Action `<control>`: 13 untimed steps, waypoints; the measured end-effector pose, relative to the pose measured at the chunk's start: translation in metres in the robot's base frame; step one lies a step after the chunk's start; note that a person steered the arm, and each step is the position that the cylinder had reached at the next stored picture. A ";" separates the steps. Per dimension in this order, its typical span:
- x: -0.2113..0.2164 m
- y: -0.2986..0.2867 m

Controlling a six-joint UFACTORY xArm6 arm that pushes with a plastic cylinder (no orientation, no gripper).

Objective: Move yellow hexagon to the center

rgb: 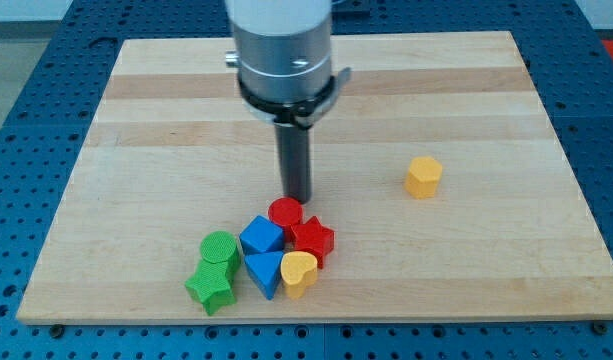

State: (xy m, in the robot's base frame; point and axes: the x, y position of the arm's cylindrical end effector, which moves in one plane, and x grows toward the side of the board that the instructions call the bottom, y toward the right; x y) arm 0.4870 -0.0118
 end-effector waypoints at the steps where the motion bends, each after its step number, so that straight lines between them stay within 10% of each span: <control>1: 0.000 0.057; 5: 0.021 0.178; 10: -0.045 0.105; 13: -0.082 0.161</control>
State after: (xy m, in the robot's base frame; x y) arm 0.4053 0.1493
